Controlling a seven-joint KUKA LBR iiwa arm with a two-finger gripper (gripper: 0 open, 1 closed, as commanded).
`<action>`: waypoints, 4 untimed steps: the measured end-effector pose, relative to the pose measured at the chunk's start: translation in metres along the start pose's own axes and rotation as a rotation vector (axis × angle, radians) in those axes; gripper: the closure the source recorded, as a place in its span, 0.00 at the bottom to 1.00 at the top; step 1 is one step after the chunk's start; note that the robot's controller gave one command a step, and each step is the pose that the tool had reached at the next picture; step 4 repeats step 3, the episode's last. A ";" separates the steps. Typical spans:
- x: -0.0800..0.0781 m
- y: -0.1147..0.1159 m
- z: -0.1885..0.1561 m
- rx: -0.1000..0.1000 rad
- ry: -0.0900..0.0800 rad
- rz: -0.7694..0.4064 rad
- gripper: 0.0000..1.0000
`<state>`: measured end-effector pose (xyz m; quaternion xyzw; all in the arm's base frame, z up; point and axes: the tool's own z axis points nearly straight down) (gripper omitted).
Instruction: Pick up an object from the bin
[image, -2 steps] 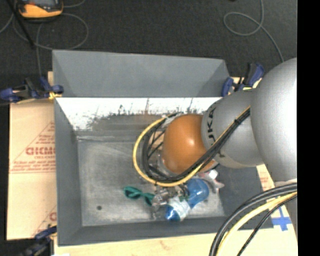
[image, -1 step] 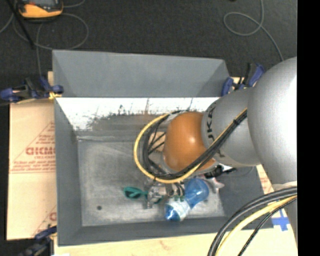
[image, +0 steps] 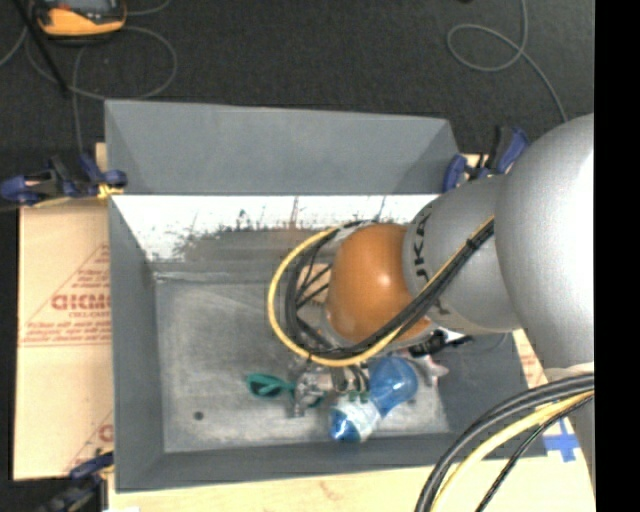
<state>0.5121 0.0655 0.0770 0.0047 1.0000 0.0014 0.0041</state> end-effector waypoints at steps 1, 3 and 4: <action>-0.009 -0.016 -0.118 0.002 0.005 0.028 1.00; -0.029 -0.019 -0.172 0.004 0.009 -0.028 1.00; -0.029 -0.019 -0.172 0.004 0.009 -0.028 1.00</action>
Offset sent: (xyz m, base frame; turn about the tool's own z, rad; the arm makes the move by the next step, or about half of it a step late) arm 0.0000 0.0000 0.0000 0.0000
